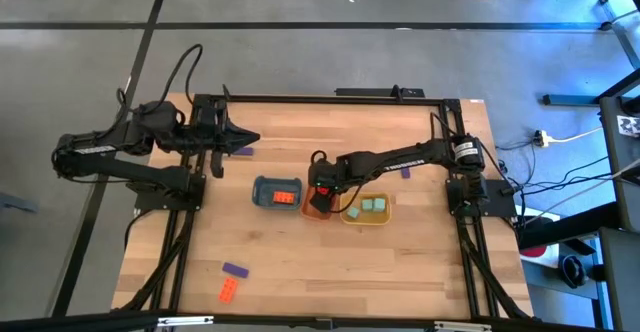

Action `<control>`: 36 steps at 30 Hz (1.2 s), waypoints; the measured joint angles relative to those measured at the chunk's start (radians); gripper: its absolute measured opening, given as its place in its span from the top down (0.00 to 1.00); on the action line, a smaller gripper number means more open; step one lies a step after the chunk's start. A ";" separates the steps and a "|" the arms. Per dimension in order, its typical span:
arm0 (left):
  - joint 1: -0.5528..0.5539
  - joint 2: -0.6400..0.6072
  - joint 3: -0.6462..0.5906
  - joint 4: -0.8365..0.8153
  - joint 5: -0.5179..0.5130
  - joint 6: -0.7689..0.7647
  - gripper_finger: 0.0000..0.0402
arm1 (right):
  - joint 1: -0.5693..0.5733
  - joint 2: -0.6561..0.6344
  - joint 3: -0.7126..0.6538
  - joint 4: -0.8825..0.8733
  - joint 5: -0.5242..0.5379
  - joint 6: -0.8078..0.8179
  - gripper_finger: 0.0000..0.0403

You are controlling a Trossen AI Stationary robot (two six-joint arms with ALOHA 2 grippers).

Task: Sort & place blocks by color
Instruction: Put the right orange rectangular block into the blue bin

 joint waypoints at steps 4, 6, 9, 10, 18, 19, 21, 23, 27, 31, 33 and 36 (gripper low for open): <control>0.000 -0.001 0.000 0.001 -0.001 -0.002 1.00 | -0.001 0.000 0.000 -0.014 0.005 0.018 0.03; 0.000 0.000 0.000 0.001 -0.002 -0.010 0.99 | 0.001 0.000 0.000 -0.014 0.006 0.025 0.03; 0.000 0.000 0.000 0.001 -0.009 -0.021 1.00 | 0.007 0.000 0.000 -0.006 0.020 0.025 0.03; 0.000 0.000 0.000 0.001 -0.009 -0.021 1.00 | 0.009 0.000 0.000 -0.006 0.020 0.025 0.03; 0.000 0.000 0.000 0.007 -0.030 -0.021 0.99 | 0.023 0.070 -0.002 0.012 0.020 0.031 0.03; 0.000 0.000 0.000 0.007 -0.031 -0.021 1.00 | 0.023 0.076 -0.002 0.007 0.020 0.040 0.03; 0.000 0.000 0.000 0.008 -0.032 -0.021 1.00 | 0.023 0.088 -0.001 0.013 0.020 0.051 0.03; 0.000 0.000 0.000 0.008 -0.032 -0.021 0.99 | 0.023 0.090 -0.002 0.003 0.021 0.066 0.03; 0.000 0.000 0.000 0.007 -0.032 -0.021 1.00 | 0.023 0.095 -0.001 0.002 0.021 0.078 0.07; 0.000 0.000 0.000 0.007 -0.032 -0.020 0.99 | 0.023 0.095 -0.001 -0.004 0.021 0.082 0.17; 0.000 0.000 0.000 0.006 -0.032 -0.020 0.99 | 0.023 0.095 -0.001 -0.011 0.021 0.089 0.25; 0.000 0.000 0.000 0.006 -0.032 -0.020 1.00 | 0.023 0.095 -0.001 -0.023 0.034 0.095 0.39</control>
